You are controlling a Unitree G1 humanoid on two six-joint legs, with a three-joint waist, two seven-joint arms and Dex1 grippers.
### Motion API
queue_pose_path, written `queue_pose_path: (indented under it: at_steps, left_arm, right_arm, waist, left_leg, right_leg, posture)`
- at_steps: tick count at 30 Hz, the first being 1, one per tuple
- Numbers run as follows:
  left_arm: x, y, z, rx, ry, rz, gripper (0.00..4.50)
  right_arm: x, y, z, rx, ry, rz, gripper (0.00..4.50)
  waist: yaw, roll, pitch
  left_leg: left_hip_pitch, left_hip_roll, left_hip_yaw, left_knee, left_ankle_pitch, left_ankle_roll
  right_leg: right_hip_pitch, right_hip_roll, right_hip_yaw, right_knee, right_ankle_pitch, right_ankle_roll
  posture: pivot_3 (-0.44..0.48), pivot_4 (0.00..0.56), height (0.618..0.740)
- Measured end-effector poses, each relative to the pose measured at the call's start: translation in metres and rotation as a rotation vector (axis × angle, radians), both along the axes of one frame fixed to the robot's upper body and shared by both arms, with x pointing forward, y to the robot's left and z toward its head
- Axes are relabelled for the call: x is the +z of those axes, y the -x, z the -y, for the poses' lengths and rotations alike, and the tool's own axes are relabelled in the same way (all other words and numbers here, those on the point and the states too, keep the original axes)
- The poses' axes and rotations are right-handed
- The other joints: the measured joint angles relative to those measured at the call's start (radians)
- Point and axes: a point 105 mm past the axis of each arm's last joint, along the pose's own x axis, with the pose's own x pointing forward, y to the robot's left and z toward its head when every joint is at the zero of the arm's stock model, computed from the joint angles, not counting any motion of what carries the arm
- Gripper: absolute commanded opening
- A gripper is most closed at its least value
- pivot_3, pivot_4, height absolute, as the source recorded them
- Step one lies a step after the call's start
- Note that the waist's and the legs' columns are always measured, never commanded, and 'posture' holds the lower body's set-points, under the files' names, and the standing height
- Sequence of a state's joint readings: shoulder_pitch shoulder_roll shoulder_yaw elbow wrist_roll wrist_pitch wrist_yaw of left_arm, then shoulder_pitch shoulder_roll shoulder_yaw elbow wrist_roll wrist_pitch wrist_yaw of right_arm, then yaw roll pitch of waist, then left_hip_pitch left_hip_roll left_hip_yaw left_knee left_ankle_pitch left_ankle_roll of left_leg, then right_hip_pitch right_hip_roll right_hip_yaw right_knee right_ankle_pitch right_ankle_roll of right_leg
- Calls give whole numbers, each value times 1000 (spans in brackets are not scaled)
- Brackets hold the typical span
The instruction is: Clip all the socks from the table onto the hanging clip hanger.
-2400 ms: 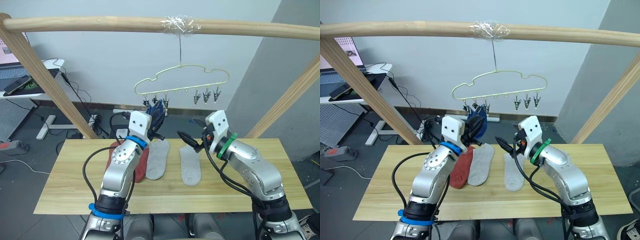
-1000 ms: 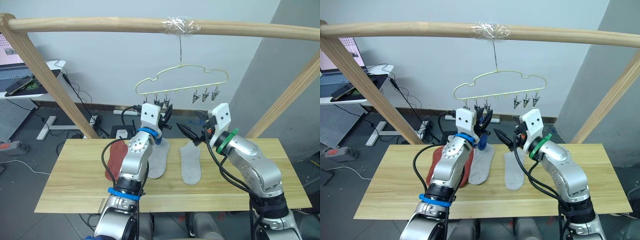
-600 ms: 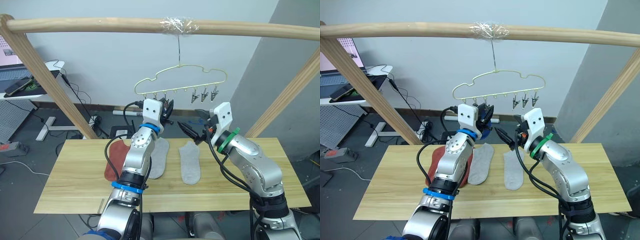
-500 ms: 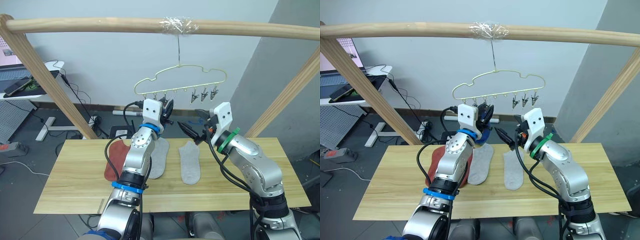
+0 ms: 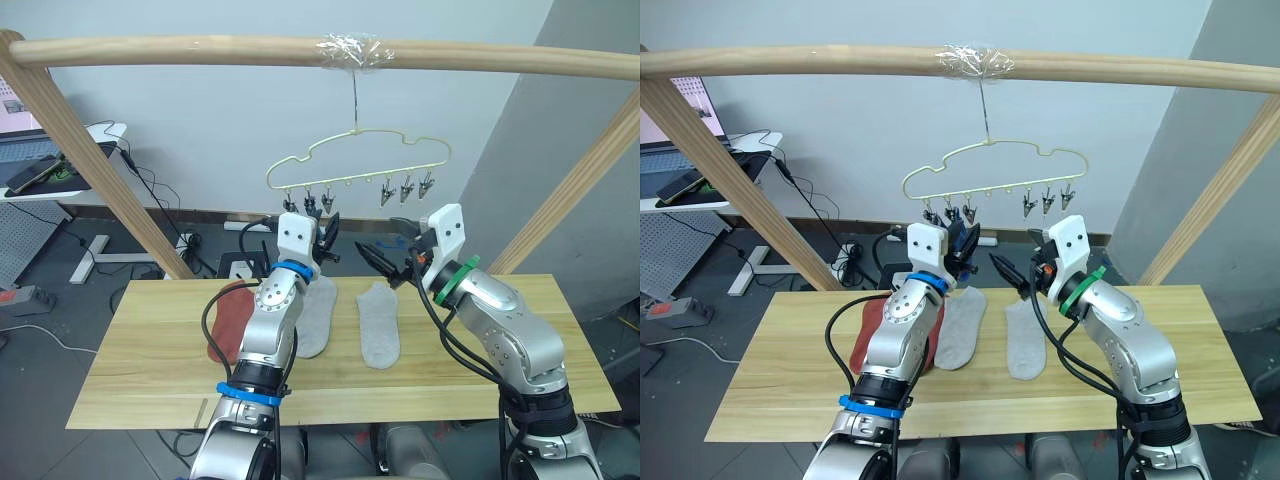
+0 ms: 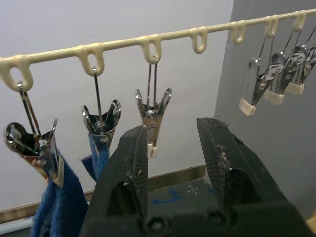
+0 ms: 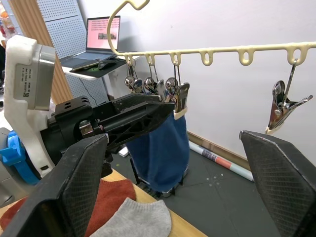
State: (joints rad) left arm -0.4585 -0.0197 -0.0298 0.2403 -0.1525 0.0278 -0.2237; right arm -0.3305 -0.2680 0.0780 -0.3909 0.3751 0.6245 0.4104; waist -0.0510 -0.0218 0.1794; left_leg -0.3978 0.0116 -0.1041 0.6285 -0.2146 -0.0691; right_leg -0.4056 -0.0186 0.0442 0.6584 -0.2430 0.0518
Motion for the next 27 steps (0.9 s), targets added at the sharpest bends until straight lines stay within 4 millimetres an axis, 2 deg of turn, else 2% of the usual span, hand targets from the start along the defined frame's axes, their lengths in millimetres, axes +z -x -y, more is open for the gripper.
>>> queue_pose_path:
  at_steps: [15,27]
  left_arm:
    - [16,-27,3,43,18,16,1742]
    - [9,-26,0,49,-5,16,1742]
  right_arm:
    - [4,1,-2,-24,-19,1,4500]
    - [6,3,-6,-15,-27,0,4500]
  waist:
    - [-6,0,0]
    - [-7,0,0]
  left_leg:
    - [0,0,0,0,0,0]
    - [0,0,0,0,0,0]
  right_leg:
    - [0,0,0,0,0,0]
    - [0,0,0,0,0,0]
  posture:
    - [-88,124,740]
    - [-82,122,740]
